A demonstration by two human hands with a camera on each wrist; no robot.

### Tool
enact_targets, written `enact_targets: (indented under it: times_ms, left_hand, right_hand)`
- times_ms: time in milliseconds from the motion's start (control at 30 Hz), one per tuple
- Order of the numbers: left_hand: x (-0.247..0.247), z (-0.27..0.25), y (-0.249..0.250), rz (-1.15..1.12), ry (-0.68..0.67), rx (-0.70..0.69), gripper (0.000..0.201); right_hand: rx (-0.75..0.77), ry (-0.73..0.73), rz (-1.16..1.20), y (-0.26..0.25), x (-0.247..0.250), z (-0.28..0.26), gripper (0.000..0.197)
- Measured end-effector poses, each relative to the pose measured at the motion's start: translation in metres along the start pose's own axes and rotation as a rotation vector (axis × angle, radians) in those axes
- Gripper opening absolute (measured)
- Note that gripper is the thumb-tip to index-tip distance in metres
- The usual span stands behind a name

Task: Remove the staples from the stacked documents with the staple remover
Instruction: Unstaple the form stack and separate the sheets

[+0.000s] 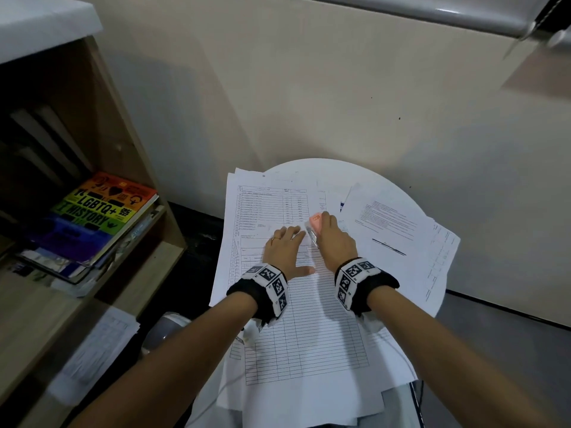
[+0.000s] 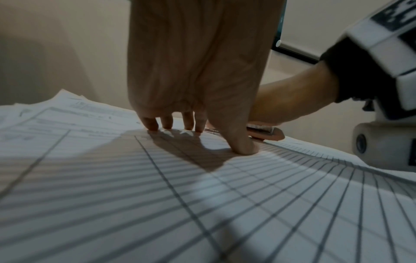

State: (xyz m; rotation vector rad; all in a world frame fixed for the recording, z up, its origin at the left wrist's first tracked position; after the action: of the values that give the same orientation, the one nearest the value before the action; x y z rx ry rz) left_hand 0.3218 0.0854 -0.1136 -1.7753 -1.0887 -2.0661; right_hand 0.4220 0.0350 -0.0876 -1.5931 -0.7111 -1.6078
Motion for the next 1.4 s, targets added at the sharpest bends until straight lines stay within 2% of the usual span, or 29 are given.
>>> enact_targets:
  times_ms: [67,133,200,367,633,867,1067,1233,1400]
  left_hand:
    - [0.0,0.001,0.0,0.01,-0.001,-0.002,0.092]
    - [-0.001,0.001,0.0,0.008,-0.004,0.003,0.092]
    - [0.0,0.0,0.0,0.007,-0.003,0.004,0.092]
    - [0.001,0.0,0.001,0.026,-0.023,-0.009,0.088]
    - [0.006,0.005,0.005,0.197,-0.067,-0.059,0.09]
    - [0.013,0.01,0.003,0.281,-0.129,-0.092,0.096]
    - [0.013,0.01,0.003,0.283,-0.128,-0.099,0.095]
    - [0.012,0.009,0.003,0.274,-0.112,-0.106,0.094]
    - [0.012,0.008,0.003,0.266,-0.092,-0.101,0.092]
  right_hand:
    - [-0.044,-0.007,0.046,0.001,0.0,0.001,0.046]
    - [-0.182,-0.041,0.198,0.002,0.0,0.005,0.049]
    - [-0.244,-0.076,0.26,0.001,-0.001,0.009,0.048]
    - [-0.038,0.001,0.112,-0.005,0.003,0.01,0.047]
    - [-0.11,-0.066,0.212,0.004,-0.001,0.02,0.043]
    - [-0.087,-0.007,0.277,0.006,-0.001,0.015,0.042]
    - [-0.214,-0.05,0.255,0.002,-0.001,0.019,0.04]
    - [-0.383,0.025,0.272,-0.007,-0.005,0.013,0.045]
    - [-0.487,0.076,0.308,-0.01,-0.007,0.009,0.048]
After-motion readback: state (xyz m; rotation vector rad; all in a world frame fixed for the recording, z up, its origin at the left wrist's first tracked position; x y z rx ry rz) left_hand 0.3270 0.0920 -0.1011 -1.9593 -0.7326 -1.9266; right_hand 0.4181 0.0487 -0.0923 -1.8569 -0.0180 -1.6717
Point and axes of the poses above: each hand's wrist, its own z-axis towards the middle knuckle, its own x-axis out of the back of the hand, y = z × x, the point moved 6 cm from there along z, towards the middle knuckle, and after that the axes turned 11 degrees about y, right-handed, at the moved point
